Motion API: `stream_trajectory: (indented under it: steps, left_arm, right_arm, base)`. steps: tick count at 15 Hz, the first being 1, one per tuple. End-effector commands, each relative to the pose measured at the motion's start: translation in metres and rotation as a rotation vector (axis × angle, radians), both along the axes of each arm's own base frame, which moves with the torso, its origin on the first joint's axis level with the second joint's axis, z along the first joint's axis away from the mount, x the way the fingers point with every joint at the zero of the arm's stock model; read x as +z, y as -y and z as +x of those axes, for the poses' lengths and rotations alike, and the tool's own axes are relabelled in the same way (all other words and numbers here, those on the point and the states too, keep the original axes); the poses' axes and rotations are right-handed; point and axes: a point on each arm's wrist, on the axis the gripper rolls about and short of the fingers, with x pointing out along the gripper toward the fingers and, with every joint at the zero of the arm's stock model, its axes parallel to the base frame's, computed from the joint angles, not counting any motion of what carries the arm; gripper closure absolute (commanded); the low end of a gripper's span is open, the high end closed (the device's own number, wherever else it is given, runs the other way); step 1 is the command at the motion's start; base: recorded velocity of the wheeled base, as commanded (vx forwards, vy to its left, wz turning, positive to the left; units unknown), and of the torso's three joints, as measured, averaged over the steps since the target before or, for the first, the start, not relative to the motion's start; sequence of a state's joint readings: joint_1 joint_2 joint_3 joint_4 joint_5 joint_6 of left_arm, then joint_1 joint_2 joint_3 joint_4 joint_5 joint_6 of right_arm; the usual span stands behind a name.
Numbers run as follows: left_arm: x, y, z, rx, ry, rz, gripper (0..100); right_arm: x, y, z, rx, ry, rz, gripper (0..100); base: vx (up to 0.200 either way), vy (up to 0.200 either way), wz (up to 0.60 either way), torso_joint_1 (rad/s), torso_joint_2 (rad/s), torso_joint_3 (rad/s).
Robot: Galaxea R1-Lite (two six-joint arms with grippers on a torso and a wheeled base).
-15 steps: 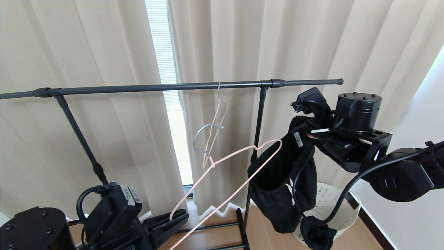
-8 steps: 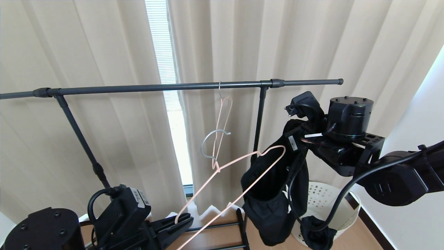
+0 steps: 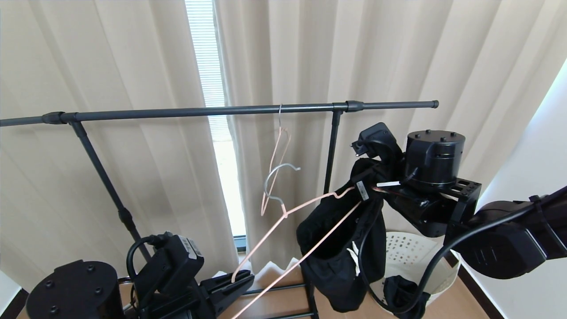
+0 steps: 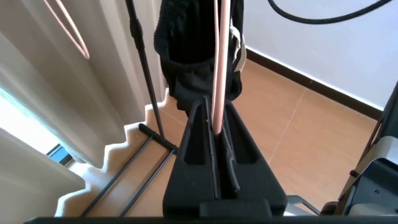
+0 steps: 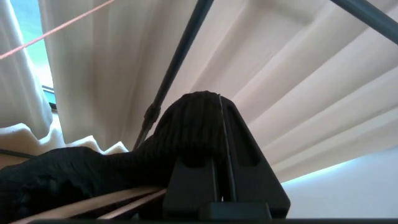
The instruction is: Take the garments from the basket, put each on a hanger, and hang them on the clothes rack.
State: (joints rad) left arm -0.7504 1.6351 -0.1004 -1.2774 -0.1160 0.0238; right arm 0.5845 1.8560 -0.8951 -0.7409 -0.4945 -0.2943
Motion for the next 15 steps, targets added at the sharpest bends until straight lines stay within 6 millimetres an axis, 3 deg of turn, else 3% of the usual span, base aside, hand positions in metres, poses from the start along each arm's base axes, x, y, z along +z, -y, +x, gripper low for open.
stream_trajectory:
  steps: [1,8,15]
  left_arm:
    - [-0.001,0.003,-0.001,-0.009,-0.008,-0.004,100]
    - [-0.002,0.004,0.001,-0.007,-0.013,-0.002,100]
    - [0.007,-0.001,0.015,0.085,0.031,-0.053,100]
  right_arm:
    - [0.0,-0.007,-0.008,0.023,-0.003,-0.001,100]
    - [0.01,-0.02,-0.037,0.091,0.018,0.01,100]
    - [0.005,-0.038,-0.057,0.123,0.034,0.01,100]
  base:
    - [0.0,0.0,0.0,0.0,0.0,0.0]
    - [0.0,0.0,0.0,0.0,0.0,0.0]
    - [0.0,0.0,0.0,0.0,0.0,0.0]
